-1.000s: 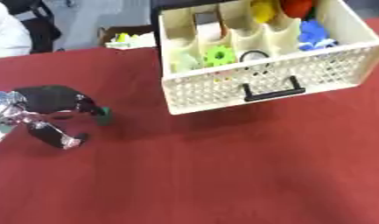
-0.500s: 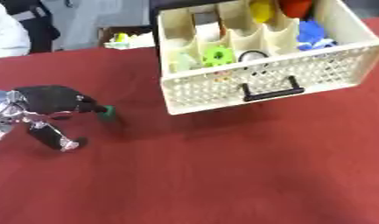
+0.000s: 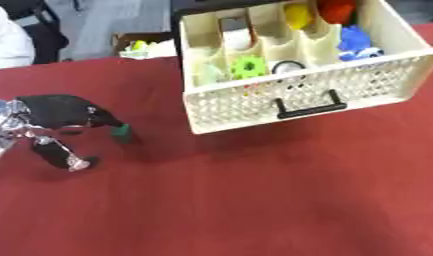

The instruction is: Pick up objects from table and place into drawer.

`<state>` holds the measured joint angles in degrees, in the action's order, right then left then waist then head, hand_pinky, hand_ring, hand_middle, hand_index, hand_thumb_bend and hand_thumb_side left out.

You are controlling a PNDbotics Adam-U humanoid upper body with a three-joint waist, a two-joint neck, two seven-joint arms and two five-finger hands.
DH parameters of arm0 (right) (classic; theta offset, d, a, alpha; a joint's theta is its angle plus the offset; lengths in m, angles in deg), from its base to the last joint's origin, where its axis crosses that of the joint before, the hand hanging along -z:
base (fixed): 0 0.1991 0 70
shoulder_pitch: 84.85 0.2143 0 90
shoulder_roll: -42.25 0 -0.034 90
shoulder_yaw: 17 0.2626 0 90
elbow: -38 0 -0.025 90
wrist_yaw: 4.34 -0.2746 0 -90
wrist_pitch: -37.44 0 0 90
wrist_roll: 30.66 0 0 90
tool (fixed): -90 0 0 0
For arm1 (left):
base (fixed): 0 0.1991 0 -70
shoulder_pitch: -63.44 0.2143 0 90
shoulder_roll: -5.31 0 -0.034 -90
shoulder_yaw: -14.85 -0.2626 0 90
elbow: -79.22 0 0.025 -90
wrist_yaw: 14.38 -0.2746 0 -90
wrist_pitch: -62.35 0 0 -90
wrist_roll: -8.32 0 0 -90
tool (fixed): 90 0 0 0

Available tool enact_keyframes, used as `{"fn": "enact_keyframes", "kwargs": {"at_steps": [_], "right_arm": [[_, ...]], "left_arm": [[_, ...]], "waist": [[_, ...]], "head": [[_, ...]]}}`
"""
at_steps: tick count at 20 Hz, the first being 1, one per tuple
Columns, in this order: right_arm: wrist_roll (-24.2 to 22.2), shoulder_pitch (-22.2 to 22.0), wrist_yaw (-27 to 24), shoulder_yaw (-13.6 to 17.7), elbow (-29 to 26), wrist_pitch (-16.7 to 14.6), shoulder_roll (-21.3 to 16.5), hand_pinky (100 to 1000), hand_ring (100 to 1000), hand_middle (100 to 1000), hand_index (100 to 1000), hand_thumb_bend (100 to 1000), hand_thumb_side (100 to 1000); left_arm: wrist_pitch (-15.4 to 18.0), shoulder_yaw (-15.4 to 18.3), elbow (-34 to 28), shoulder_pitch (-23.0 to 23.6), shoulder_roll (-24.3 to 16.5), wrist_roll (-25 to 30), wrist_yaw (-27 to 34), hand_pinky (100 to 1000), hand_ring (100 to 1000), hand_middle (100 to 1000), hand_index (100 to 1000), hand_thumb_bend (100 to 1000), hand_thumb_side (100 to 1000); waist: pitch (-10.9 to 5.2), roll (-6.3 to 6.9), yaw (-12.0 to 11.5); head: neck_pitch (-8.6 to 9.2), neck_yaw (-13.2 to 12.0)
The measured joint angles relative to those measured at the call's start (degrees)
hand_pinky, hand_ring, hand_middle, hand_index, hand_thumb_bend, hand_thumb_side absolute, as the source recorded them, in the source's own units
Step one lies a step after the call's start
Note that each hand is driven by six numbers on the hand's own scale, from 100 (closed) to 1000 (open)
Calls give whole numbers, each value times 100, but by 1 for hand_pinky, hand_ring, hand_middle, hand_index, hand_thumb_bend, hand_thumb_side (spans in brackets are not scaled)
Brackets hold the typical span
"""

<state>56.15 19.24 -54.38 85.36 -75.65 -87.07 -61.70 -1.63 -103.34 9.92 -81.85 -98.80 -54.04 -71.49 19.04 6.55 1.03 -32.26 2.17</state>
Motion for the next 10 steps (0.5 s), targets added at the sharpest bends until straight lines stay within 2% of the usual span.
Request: {"fn": "enact_keyframes", "kwargs": {"at_steps": [6, 10], "right_arm": [[3, 25, 7, 1, 0, 32, 26, 689, 702, 598, 709, 100, 1000], [-1, 53, 21, 2, 0, 55, 57, 689, 702, 597, 706, 100, 1000]], "left_arm": [[134, 82, 159, -75, 96, 12, -81, 842, 872, 891, 1000, 269, 553], [207, 125, 257, -80, 150, 18, -111, 841, 872, 890, 1000, 268, 543]], "waist": [[32, 0, 20], [49, -1, 35]], "head": [[38, -4], [63, -4]]}}
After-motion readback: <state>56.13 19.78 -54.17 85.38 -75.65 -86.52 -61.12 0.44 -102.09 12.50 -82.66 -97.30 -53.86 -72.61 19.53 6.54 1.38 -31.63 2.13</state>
